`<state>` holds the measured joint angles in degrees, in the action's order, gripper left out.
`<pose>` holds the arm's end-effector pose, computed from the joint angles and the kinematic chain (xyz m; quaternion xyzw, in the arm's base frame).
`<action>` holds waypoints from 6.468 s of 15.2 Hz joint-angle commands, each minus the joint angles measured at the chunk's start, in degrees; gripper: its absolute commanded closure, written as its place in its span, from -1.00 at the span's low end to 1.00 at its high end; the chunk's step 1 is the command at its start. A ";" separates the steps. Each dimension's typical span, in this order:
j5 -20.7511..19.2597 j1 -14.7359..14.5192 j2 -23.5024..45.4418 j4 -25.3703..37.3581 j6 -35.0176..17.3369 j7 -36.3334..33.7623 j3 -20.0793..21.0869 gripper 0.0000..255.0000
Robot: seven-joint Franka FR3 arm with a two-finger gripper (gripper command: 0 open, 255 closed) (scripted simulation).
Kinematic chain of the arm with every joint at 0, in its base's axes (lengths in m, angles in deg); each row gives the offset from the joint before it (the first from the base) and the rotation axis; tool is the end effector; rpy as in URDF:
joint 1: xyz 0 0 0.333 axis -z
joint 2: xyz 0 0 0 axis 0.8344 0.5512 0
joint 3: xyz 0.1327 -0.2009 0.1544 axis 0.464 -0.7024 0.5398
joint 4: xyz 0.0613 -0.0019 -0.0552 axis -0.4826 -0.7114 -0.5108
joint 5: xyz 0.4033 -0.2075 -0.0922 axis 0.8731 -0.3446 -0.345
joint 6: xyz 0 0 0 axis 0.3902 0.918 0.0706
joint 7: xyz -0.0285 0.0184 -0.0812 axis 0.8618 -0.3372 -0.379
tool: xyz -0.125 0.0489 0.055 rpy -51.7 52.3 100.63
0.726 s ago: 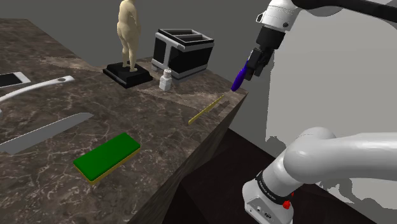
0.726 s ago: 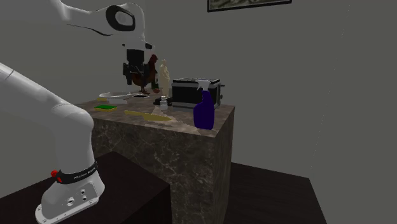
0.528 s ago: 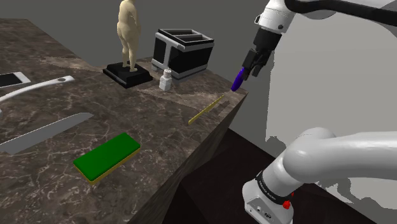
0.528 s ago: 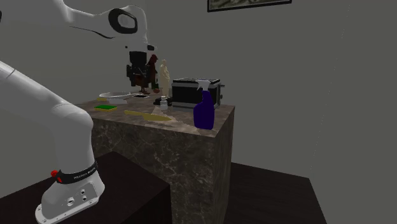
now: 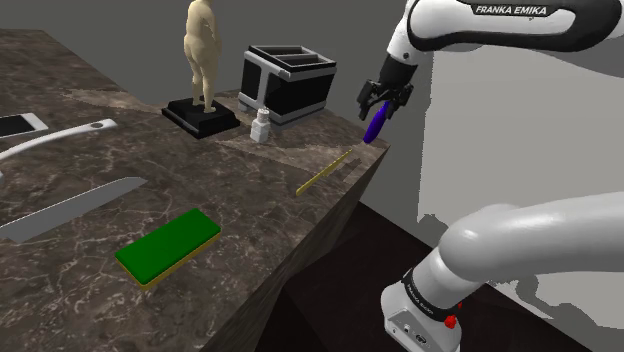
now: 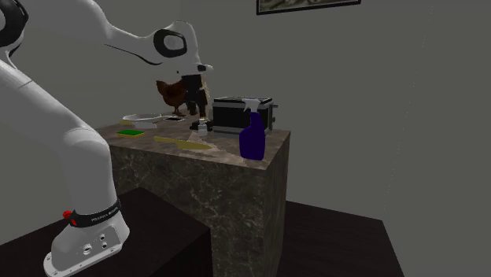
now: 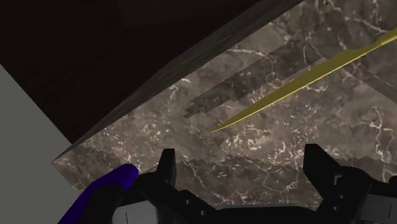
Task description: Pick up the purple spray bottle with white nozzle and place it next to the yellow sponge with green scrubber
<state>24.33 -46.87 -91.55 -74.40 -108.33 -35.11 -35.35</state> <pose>0.4611 -0.0712 0.4569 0.9898 -0.1316 0.0304 0.0463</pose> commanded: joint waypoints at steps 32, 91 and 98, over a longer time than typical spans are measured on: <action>-13.94 16.24 16.51 -0.30 -26.69 -30.49 1.43 1.00; -9.37 15.26 19.37 44.45 14.19 -19.97 2.09 1.00; -9.60 14.84 20.93 50.30 18.73 -20.41 3.18 1.00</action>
<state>14.74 -31.83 -70.18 -23.74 -89.81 -55.01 -32.51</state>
